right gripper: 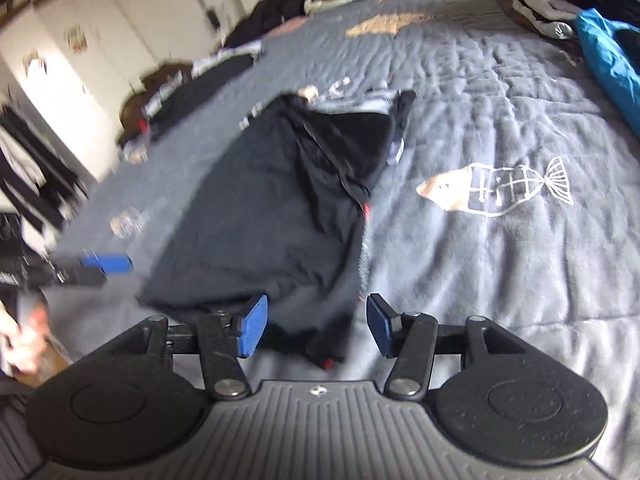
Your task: Fold clothes
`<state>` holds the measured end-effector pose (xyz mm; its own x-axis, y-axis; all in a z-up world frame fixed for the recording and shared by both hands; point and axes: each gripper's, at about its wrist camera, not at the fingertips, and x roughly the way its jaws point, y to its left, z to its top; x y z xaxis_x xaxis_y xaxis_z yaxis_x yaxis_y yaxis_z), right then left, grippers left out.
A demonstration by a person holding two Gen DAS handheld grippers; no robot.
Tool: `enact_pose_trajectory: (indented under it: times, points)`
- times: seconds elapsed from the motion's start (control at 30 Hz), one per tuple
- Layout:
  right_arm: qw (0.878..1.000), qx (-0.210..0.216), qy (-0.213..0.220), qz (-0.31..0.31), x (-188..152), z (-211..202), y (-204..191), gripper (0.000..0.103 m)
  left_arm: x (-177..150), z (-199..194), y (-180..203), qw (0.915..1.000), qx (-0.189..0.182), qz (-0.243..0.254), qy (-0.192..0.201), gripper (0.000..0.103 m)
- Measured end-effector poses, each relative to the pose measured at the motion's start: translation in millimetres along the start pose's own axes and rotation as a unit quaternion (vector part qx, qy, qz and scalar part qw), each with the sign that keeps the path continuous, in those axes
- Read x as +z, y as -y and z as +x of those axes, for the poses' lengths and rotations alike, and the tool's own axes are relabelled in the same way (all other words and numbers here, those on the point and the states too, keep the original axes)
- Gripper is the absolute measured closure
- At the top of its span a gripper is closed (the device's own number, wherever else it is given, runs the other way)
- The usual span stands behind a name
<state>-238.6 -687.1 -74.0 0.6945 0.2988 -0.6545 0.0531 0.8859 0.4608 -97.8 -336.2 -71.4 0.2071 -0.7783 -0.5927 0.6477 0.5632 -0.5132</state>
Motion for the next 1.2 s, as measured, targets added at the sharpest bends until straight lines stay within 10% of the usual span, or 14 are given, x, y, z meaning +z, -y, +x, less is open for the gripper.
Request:
enact_pose_trajectory:
  times: [0.43,0.63,0.9,1.2]
  points:
    - [0.994,0.099,-0.002,-0.049,8,32,-38,0.049,-8,35,8,0.9991,-0.024,0.011,-0.033,0.032]
    - [0.994,0.035,-0.083,-0.062,-10,60,-24,0.05,-15,48,-8,0.998,0.019,0.012,-0.059,0.032]
    - [0.991,0.011,-0.087,-0.105,-14,45,-23,0.05,-19,40,35,0.9829,0.123,0.127,-0.051,0.032]
    - [0.992,-0.003,-0.061,-0.108,-14,31,-34,0.049,-13,31,69,0.9744,0.157,0.161,-0.017,0.032]
